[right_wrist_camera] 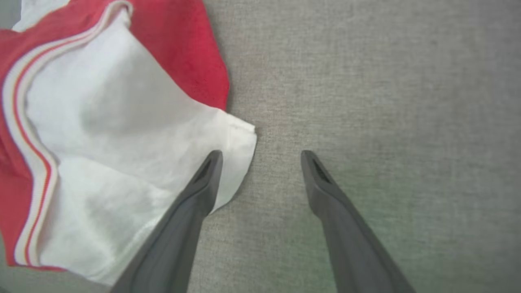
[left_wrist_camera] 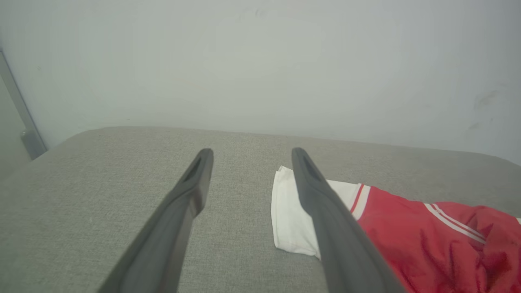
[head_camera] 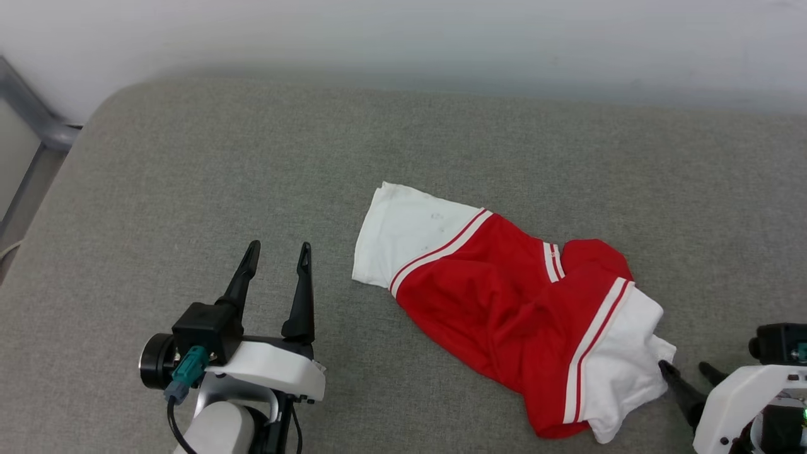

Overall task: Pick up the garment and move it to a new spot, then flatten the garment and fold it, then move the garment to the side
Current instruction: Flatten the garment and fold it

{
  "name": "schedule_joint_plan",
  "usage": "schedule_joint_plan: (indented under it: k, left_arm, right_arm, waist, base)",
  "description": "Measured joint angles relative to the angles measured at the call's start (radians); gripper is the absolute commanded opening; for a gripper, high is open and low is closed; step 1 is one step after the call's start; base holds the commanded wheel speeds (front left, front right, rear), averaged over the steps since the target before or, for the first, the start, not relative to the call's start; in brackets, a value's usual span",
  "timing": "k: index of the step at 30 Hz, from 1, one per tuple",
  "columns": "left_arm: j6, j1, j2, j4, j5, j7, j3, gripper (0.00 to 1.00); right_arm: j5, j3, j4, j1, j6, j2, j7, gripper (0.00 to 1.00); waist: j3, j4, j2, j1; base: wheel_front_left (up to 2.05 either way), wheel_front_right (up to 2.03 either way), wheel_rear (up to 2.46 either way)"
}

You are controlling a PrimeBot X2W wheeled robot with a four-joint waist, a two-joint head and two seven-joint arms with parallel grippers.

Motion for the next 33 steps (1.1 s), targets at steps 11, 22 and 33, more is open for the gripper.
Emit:
schedule_joint_plan:
  k: [11, 22, 33]
  left_arm:
    - [-0.018, -0.028, -0.023, 0.009, 0.023, -0.002, 0.032, 1.00]
    - [-0.036, -0.027, -0.041, 0.024, 0.044, -0.003, 0.065, 1.00]
    - [-0.044, -0.016, -0.045, 0.017, 0.059, -0.004, 0.092, 1.00]
  right_arm:
    - [0.074, 0.162, 0.059, -0.046, -0.002, -0.102, 0.098, 0.00]
    - [0.085, 0.199, 0.005, -0.070, 0.001, -0.145, 0.064, 0.00]
    - [0.054, -0.038, -0.029, -0.091, 0.000, -0.232, 0.069, 0.00]
  waist:
    - [0.075, 0.021, -0.0001, 0.0000]
    - [0.062, -0.006, 0.0000, 0.0000]
    - [0.043, -0.044, 0.0000, -0.0001]
  base:
    - [0.00, 0.00, 0.00]
    - [0.00, 0.00, 0.00]
    - [0.00, 0.00, 0.00]
